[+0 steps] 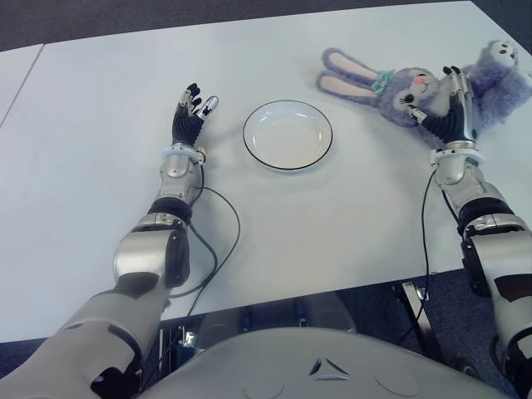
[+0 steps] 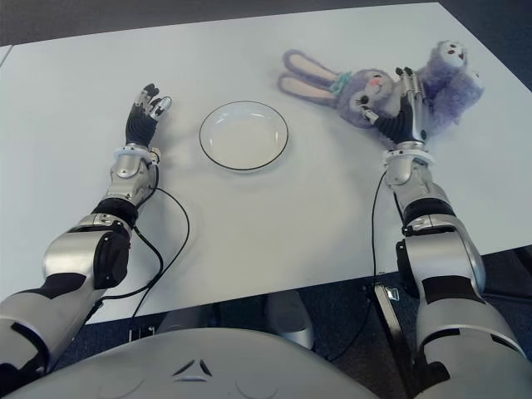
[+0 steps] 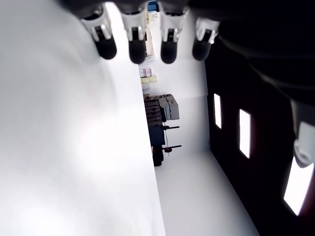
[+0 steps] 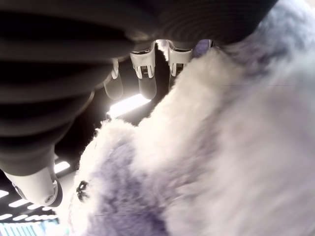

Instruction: Put the doll into the plate.

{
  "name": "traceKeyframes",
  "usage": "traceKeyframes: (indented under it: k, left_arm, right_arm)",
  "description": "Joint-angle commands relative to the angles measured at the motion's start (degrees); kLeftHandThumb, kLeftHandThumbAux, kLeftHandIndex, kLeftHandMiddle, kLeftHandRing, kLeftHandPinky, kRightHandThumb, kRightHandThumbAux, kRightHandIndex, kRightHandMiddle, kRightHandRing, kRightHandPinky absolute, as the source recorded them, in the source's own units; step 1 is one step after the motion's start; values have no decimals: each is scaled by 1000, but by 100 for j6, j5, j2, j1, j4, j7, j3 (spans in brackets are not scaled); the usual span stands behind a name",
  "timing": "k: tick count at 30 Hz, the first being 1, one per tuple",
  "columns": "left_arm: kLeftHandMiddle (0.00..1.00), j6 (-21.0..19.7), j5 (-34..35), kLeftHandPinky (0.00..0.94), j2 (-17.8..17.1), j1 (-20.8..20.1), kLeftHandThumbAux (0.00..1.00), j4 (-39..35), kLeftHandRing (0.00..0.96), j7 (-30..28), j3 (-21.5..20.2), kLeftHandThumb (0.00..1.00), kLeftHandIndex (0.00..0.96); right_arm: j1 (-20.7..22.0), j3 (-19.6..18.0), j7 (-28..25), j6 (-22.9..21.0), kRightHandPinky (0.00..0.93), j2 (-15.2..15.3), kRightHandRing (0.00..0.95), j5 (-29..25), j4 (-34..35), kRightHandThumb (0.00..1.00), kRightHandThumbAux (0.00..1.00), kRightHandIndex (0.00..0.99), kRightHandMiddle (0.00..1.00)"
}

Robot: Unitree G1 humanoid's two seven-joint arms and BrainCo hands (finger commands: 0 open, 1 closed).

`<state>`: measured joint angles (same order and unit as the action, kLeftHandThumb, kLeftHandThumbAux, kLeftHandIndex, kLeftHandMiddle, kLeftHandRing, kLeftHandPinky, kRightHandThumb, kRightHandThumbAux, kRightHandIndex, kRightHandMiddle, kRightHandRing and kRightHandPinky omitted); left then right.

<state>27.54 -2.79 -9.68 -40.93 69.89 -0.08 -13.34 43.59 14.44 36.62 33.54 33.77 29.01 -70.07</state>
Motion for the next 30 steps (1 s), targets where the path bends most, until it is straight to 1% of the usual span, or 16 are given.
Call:
traceKeyframes:
  k: [1, 7, 11, 14, 20, 23, 30]
  left_arm:
    - [85, -1059, -95, 70, 487, 1070, 486, 836, 80, -113, 100, 0, 90]
    - [87, -1071, -82, 73, 473, 1071, 498, 839, 81, -130, 86, 0, 97]
    - [87, -1041, -72, 80, 480, 1079, 505, 838, 82, -125, 75, 0, 97]
    - [87, -1036, -63, 81, 487, 1080, 506, 839, 83, -119, 66, 0, 97]
    - [86, -1037, -63, 77, 492, 1076, 500, 841, 83, -110, 65, 0, 95]
    - [88, -1059, -80, 76, 489, 1070, 497, 843, 84, -100, 81, 0, 95]
    - [88, -1068, -70, 74, 492, 1063, 495, 844, 84, -109, 70, 0, 99]
  right_arm:
    - [-244, 395, -200, 307, 229, -546, 51, 295, -62, 224, 539, 0, 0]
    - [-104, 453, -209, 328, 229, -655, 39, 269, -89, 205, 517, 0, 0]
    - [-30, 505, -127, 469, 204, -689, 32, 283, -37, 214, 500, 0, 0]
    - [-5, 519, -109, 531, 204, -728, 30, 257, -20, 220, 493, 0, 0]
    - [31, 538, -41, 542, 205, -882, 17, 235, 13, 230, 513, 0, 0]
    - [72, 585, 100, 582, 202, -1039, 12, 277, 90, 251, 526, 0, 0]
    - [113, 640, 247, 607, 177, -1142, 1, 321, 175, 251, 523, 0, 0]
